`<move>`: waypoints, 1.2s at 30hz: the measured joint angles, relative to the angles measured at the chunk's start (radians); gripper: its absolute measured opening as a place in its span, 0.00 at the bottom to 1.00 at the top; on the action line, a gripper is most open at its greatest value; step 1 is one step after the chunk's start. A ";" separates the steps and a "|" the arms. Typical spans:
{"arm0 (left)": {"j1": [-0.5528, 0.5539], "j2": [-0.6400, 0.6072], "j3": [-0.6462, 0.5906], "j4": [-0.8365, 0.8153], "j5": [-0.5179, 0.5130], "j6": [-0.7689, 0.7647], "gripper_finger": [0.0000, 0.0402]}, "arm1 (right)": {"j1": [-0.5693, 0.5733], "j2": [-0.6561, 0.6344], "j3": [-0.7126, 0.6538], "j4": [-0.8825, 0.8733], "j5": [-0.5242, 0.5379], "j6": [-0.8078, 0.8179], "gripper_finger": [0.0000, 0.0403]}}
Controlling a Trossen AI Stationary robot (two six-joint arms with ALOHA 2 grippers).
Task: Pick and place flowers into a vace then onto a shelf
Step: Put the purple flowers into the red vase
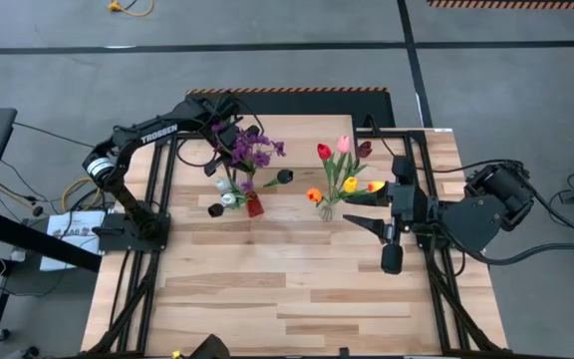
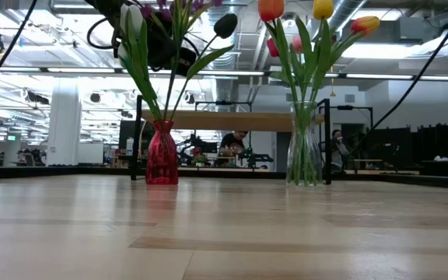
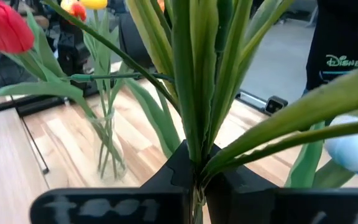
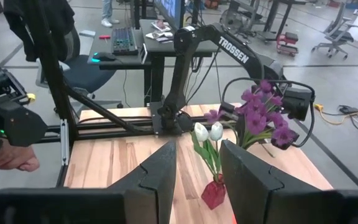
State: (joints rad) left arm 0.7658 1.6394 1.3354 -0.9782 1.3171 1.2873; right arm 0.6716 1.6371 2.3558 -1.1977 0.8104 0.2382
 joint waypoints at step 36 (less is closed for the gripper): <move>-0.025 -0.001 -0.081 0.154 -0.005 -0.172 0.08 | -0.058 0.003 0.000 0.017 -0.046 0.025 0.29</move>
State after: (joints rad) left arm 0.7406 1.6382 1.2541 -0.8245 1.3125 1.1153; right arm 0.6134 1.6402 2.3559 -1.1805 0.7640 0.2632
